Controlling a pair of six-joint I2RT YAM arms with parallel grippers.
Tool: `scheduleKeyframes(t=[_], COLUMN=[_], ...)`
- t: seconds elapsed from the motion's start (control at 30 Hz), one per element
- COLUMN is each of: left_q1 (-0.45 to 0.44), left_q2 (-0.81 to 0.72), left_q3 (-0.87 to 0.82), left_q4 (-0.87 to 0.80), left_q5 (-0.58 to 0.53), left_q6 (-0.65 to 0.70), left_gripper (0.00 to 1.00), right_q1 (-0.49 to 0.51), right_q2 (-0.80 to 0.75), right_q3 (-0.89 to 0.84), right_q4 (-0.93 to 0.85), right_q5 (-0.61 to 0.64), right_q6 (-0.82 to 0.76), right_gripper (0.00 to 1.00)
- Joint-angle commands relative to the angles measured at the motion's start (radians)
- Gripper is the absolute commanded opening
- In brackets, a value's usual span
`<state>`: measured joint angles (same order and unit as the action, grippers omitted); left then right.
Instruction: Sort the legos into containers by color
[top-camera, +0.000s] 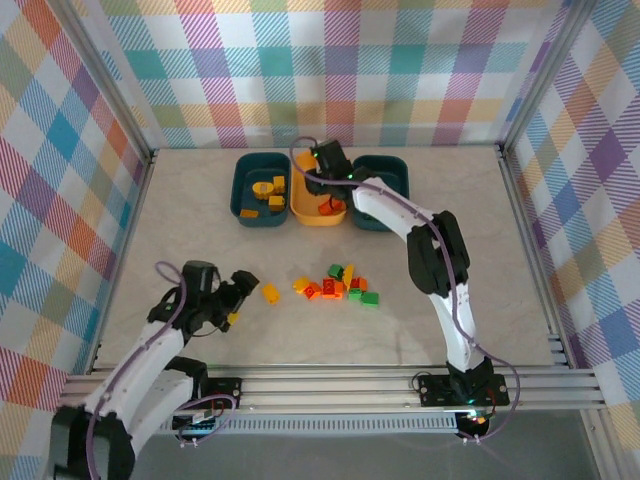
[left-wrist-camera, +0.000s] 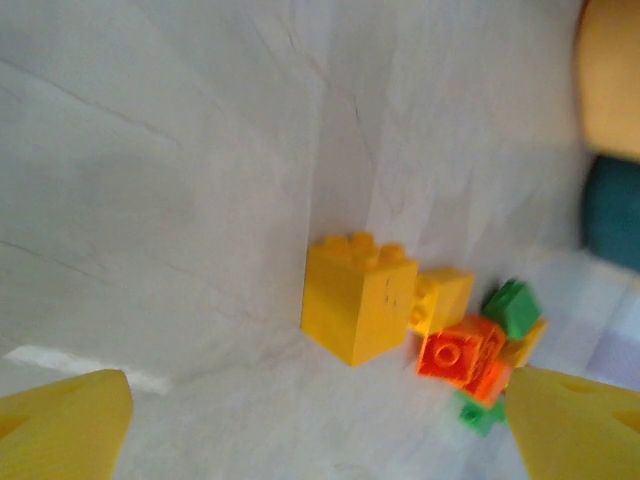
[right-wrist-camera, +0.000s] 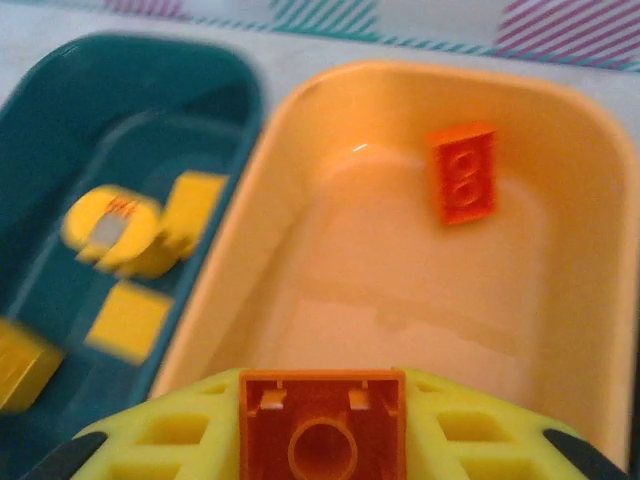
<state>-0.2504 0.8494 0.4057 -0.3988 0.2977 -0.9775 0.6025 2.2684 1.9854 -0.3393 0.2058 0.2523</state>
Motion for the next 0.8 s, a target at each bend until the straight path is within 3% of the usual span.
scheduleKeyframes(t=[0.0,0.13,0.2,0.33,0.43,0.57,0.77], left_q1=[-0.093,-0.15,-0.16,-0.17,-0.169,-0.17,-0.169], left_q2=[0.111,0.236,0.284,0.316,0.305,0.266,0.217], left_q3=[0.081,0.136,0.165,0.217,0.237,0.236,0.174], left_q4=[0.043,0.072,0.074,0.049,0.028,0.005,0.032], left_q5=[-0.056,-0.048,-0.044,-0.051,-0.077,-0.138,-0.156], left_q6=[0.056,0.079,0.088,0.11,0.122,0.123,0.109], left_gripper=[0.98,0.99,0.99,1.0,1.0,1.0,1.0], right_q1=[-0.004,-0.02,-0.02,-0.02,-0.013,0.033,0.128], right_q2=[0.095,0.155,0.161,0.098,-0.048,-0.336,-0.618], right_q3=[0.14,0.308,0.328,0.248,0.054,-0.337,-0.807], right_q4=[-0.161,-0.297,-0.325,-0.306,-0.208,-0.034,-0.049], right_q5=[-0.036,-0.037,-0.033,-0.017,-0.001,0.057,0.116], right_q6=[0.046,0.036,0.02,0.012,0.013,0.055,0.162], right_gripper=[0.32,0.41,0.58,0.62,0.62,0.62,0.71])
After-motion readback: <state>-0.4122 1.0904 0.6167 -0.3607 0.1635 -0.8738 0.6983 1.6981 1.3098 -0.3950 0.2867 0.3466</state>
